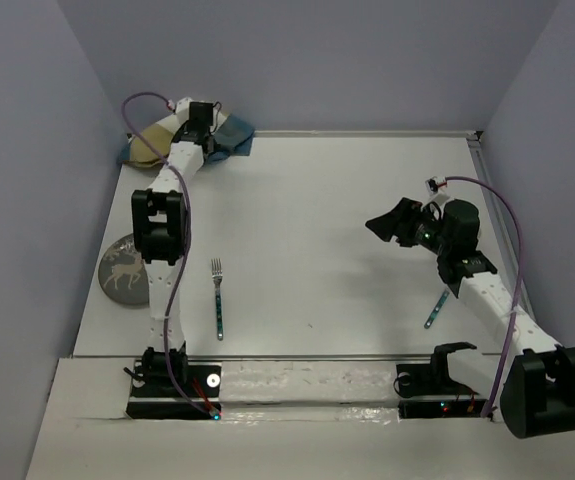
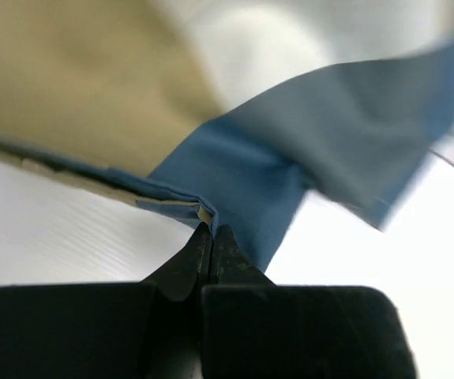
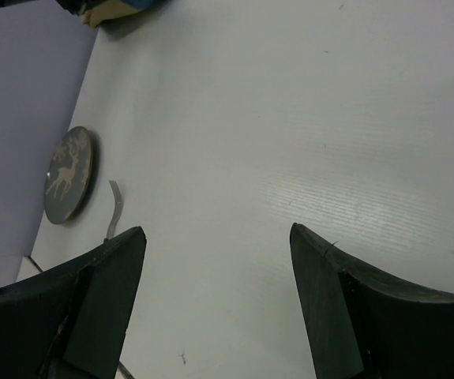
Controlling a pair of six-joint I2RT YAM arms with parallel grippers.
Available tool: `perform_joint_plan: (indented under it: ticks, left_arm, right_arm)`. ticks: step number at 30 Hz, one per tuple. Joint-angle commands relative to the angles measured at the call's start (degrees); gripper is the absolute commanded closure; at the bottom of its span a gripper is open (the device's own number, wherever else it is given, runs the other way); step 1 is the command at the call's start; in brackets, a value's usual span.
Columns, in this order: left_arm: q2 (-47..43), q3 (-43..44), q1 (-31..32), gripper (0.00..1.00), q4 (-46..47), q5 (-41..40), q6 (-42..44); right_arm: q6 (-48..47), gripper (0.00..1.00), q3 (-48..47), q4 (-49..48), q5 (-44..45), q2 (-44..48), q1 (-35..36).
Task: Set the dinner table for one person
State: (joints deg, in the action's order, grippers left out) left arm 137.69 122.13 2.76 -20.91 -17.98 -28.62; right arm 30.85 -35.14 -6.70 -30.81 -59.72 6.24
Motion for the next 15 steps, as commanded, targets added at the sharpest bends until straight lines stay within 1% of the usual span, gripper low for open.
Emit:
perform_joint_plan:
  ticks: [1,2,3,7,11,12,14,15]
  left_arm:
    - [-16.29,-3.63,8.47,1.0,7.01,3.65,6.21]
    - [-20.05,-6.69,10.31,1.0,9.37,4.61,6.56]
    - [-21.83,-7.86,10.33,1.0,10.35,4.62,6.56]
    - [-29.31,-13.13,14.62,1.0,13.34,7.42,6.65]
    - [-35.8,-19.1,15.87,1.0,16.5,9.18,4.73]
    - [-36.69,-22.51,15.87,1.0,17.99,9.45,3.93]
    - [-38.54,-26.39,15.78,1.0,19.05,9.19,2.61]
    - [-40.98,-31.29,15.78,1.0,20.45,9.8,1.47]
  right_arm:
    - [-2.55,0.21,-3.01,-1.04,3.47,-0.83,1.67]
    - [-2.81,0.21,-3.27,-0.77,4.08,-1.01,1.67]
    - [-2.81,0.21,-3.27,-0.77,4.09,-1.01,1.67]
    - [-3.25,0.21,-4.15,0.11,6.36,-1.53,2.2]
    - [-1.68,0.19,-6.34,0.81,9.36,-3.55,2.2]
    - [-0.8,0.18,-7.74,0.72,9.8,-4.17,2.2]
    - [1.66,0.18,-8.8,-0.68,10.5,-6.35,2.2]
    - [2.1,0.17,-9.85,-1.47,12.07,-7.15,2.72]
